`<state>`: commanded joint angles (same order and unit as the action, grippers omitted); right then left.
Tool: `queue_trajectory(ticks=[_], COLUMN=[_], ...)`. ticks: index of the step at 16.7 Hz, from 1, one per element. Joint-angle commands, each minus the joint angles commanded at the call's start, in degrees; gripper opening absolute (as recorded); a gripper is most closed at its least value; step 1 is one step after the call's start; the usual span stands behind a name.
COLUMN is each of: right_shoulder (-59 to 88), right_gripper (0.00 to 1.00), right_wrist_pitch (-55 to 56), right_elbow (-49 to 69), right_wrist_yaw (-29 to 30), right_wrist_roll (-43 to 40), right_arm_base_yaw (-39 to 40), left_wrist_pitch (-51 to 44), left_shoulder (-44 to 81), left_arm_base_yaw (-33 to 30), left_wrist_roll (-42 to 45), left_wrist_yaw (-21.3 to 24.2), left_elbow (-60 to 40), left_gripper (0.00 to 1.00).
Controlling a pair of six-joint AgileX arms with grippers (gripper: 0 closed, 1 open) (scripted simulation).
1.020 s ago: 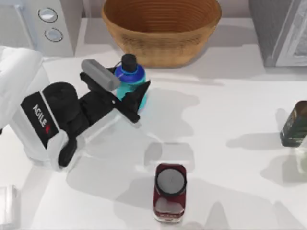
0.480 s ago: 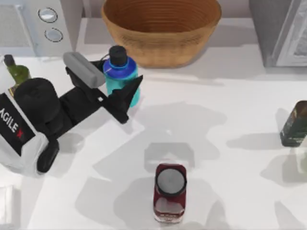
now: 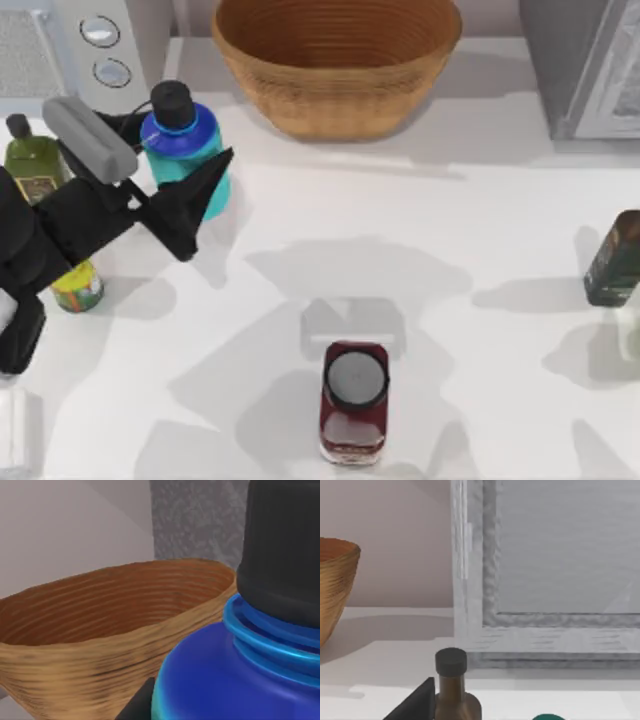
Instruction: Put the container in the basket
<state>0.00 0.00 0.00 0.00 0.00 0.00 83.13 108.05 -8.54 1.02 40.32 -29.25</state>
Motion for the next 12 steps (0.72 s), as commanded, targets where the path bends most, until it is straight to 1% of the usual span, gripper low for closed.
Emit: queue_trajectory(ticks=[3,5,7,12], right_shoulder=[0.0,0.0,0.0,0.0], right_gripper=[1.0,1.0,1.0,1.0], right_wrist_pitch=[0.0,0.0,0.0,0.0], right_elbow=[0.0,0.0,0.0,0.0], right_wrist_yaw=[0.0,0.0,0.0,0.0], right_wrist_roll=[0.0,0.0,0.0,0.0], right_arm_base_yaw=[0.0,0.0,0.0,0.0], left_wrist_pitch=[-3.58,-6.04,-6.79,-7.06], left_shoulder=[-5.23,-8.08,-8.87,-8.34], left_arm_base_yaw=[3.53,5.66,6.41,5.9], left_wrist_roll=[0.12,0.16,0.14,0.22], left_wrist_yaw=[3.39,4.61,4.82,4.59], left_elbow=[4.02,6.37,7.09,6.29], left_gripper=[0.0,0.0,0.0,0.0])
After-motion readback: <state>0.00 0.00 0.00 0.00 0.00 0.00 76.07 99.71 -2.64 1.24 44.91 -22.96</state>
